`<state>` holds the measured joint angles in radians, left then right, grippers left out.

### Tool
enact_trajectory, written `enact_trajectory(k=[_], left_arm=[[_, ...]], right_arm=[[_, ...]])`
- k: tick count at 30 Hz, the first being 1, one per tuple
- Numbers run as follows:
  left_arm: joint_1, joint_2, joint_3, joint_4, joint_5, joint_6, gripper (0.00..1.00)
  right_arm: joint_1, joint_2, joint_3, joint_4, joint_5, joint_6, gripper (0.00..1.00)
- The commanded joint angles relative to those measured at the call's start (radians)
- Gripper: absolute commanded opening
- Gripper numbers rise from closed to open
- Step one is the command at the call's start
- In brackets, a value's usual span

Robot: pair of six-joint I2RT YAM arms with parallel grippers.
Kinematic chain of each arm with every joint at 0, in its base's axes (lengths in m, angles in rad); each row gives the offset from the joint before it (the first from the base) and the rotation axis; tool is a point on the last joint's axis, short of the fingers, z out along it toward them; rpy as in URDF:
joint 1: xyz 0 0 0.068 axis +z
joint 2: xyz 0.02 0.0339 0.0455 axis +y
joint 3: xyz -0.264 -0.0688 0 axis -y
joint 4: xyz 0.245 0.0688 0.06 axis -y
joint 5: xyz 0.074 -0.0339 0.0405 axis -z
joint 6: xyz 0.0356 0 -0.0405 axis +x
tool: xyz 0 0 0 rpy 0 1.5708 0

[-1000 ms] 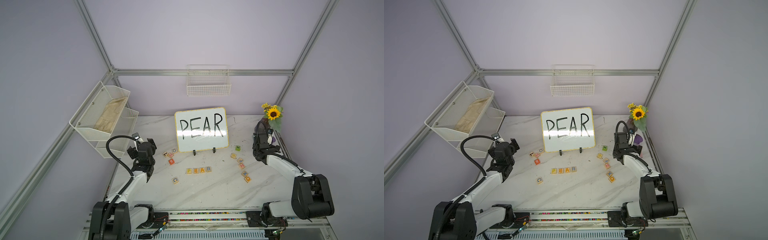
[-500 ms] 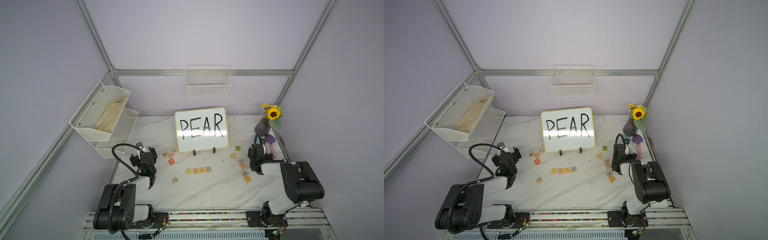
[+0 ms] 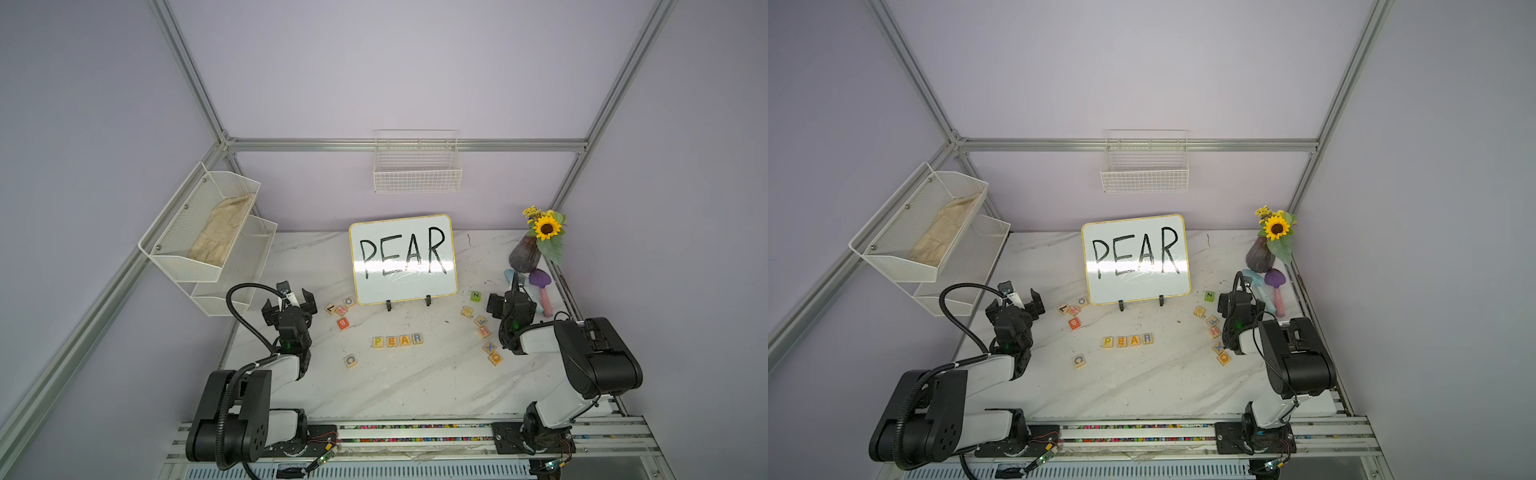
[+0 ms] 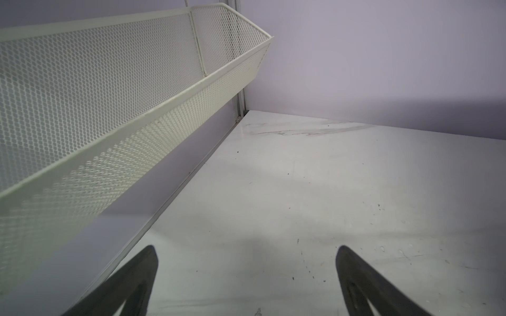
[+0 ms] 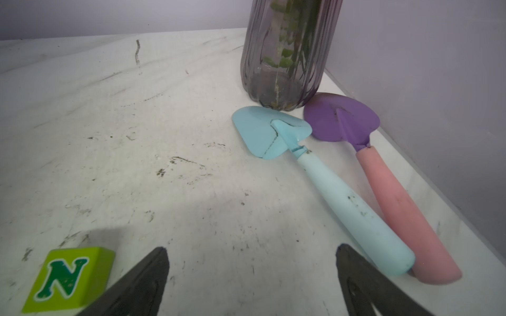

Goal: Spell the uppercase word “pear” with letter blocks
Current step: Reset both arms

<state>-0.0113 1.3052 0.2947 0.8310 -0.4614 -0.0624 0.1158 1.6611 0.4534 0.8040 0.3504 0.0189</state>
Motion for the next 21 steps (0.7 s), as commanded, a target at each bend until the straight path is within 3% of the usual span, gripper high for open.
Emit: enact_trajectory(k=[1,5,7,12,15,21], left_arm=[[0.004,0.042,-0.023,0.119,0.093,-0.027,1.0],[0.004,0.203,-0.021,0.24,0.13,-0.013,1.0],[0.003,0.289,-0.031,0.379,0.158,0.027,1.0],[0.006,0.252,0.122,0.02,0.235,0.026,1.0],[0.013,0.274,0.086,0.123,0.246,0.038,1.0],[0.013,0.266,0.089,0.109,0.248,0.035,1.0]], right_arm=[[-0.005,0.057,-0.007,0.134,-0.073,-0.039,0.97],[-0.005,0.13,-0.031,0.253,-0.082,-0.055,0.97],[-0.005,0.112,-0.029,0.211,-0.092,-0.052,0.97],[-0.005,0.124,0.009,0.148,-0.106,-0.038,0.97],[-0.005,0.126,0.012,0.147,-0.106,-0.038,0.97],[-0.005,0.125,0.011,0.147,-0.106,-0.037,0.97]])
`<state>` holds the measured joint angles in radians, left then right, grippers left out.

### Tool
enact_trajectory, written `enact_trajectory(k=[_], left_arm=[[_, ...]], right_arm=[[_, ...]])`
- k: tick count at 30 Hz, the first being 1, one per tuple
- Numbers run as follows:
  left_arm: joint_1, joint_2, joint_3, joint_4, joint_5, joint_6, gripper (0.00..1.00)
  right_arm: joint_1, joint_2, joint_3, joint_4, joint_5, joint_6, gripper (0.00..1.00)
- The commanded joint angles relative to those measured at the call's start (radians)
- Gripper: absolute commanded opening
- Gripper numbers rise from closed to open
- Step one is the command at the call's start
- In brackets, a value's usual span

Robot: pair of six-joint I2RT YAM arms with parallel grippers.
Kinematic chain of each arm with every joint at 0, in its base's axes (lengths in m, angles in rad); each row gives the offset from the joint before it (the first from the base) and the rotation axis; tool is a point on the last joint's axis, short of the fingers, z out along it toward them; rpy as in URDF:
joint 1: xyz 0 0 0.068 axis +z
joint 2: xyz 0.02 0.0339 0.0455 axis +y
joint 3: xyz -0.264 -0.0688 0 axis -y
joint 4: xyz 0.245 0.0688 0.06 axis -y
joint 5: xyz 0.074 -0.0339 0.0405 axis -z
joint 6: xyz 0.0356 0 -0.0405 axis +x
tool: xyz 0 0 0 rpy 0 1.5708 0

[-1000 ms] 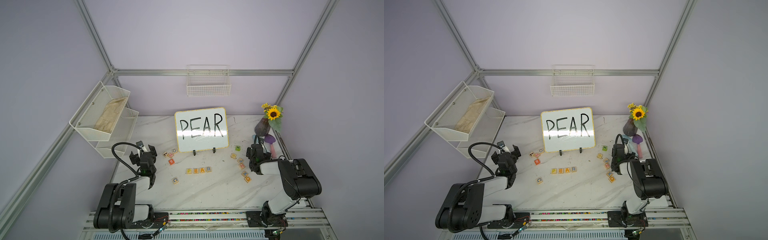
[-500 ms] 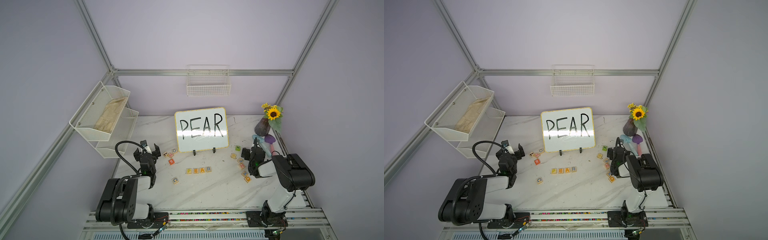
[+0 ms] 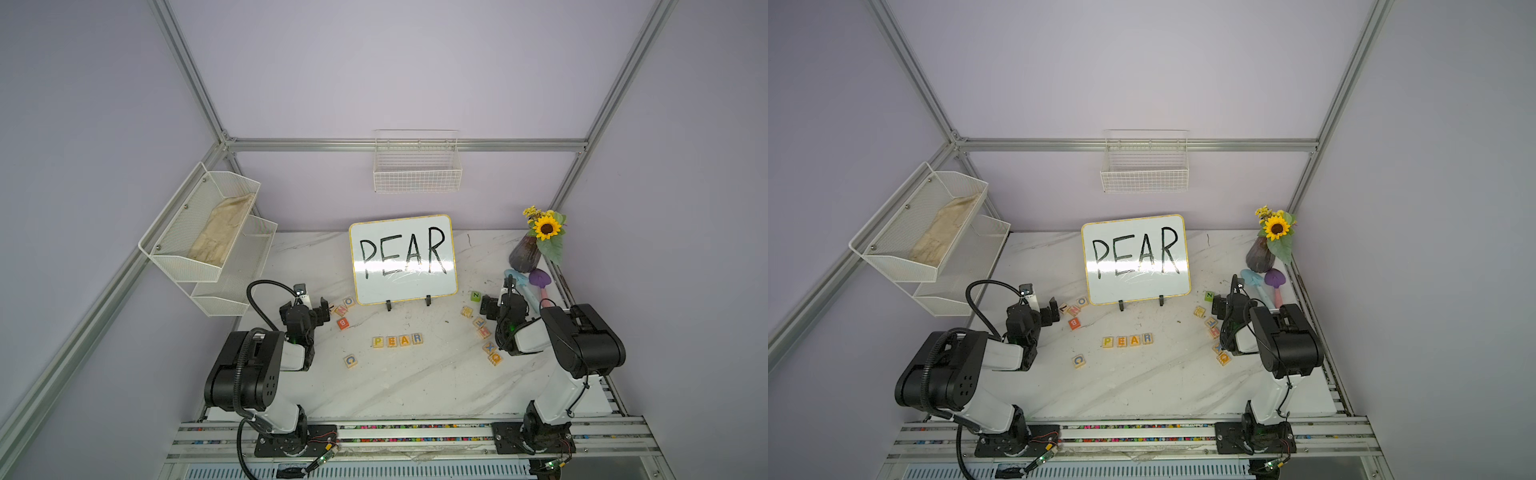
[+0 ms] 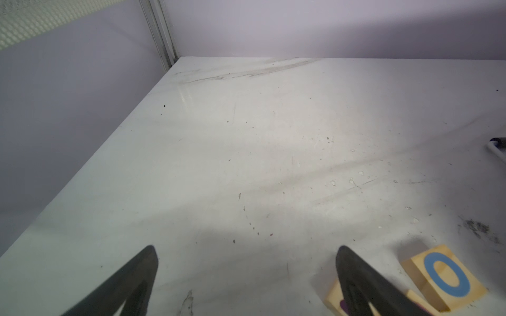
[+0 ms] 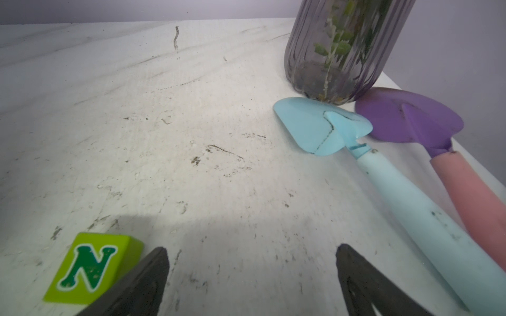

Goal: Spell the uppercase word “pear” with letter blocks
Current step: Reset both arms

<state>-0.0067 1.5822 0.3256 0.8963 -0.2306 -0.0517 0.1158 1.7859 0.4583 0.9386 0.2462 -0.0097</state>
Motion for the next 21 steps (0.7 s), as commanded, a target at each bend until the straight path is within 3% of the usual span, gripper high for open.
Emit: enact_trajectory(k=[1,21], left_arm=[[0.008,-0.011,0.055,0.044,0.016,0.027,1.0],[0.007,-0.011,0.055,0.044,0.019,0.029,1.0]], right_arm=[[-0.005,0.0,0.005,0.012,-0.002,-0.01,0.97],[-0.005,-0.002,0.001,0.028,0.004,-0.028,0.97]])
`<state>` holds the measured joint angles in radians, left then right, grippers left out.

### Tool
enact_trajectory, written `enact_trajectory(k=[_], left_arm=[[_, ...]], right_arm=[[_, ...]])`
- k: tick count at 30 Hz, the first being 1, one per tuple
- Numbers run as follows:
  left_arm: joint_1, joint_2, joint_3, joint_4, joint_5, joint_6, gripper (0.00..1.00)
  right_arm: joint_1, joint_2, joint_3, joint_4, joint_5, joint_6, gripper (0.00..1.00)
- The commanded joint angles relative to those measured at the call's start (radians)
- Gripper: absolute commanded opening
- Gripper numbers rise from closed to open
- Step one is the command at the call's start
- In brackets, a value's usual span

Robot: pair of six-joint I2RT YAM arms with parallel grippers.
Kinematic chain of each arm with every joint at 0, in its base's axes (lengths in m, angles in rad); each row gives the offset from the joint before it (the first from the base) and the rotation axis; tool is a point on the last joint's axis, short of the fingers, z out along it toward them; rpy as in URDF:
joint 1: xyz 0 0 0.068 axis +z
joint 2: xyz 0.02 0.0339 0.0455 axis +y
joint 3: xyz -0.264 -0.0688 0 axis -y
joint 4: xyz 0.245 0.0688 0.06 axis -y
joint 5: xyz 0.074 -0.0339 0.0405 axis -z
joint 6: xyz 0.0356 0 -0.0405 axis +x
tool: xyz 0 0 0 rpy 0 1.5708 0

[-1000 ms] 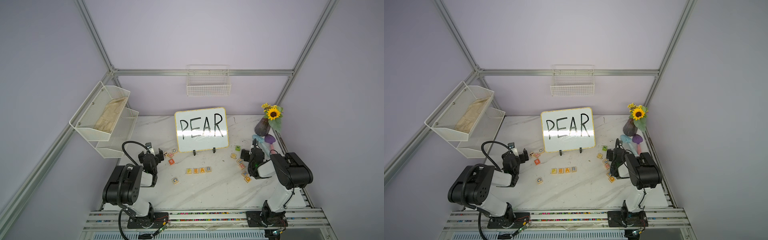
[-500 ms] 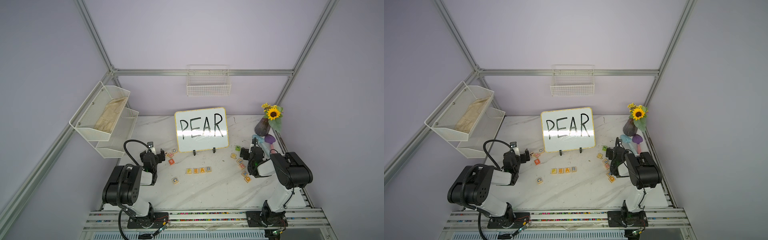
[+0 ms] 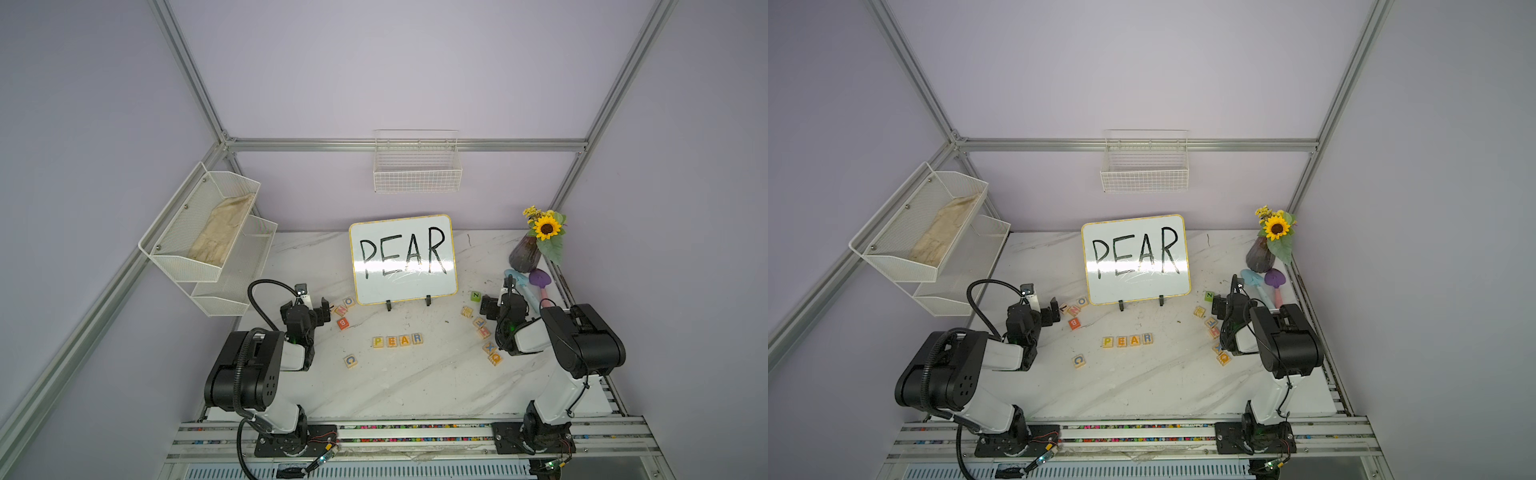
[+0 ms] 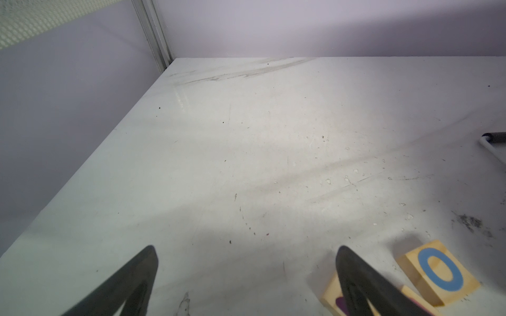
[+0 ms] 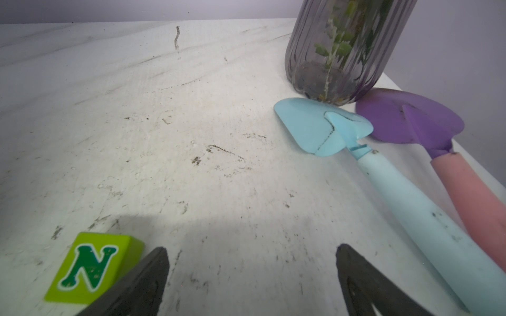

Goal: Spell the uppercase word “pear” with letter blocks
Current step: Reset both arms

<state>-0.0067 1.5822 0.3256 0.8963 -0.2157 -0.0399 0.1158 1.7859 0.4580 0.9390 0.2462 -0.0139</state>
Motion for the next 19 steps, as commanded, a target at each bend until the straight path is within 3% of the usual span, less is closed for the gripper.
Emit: enact_trajectory(k=[1,19], left_arm=[[0.008,-0.013,0.055,0.044,0.004,0.018,1.0],[0.008,-0.009,0.055,0.051,0.006,0.018,1.0]], right_arm=[[-0.005,-0.002,0.001,0.027,0.004,-0.023,0.98],[-0.005,-0.002,0.001,0.027,0.004,-0.023,0.97]])
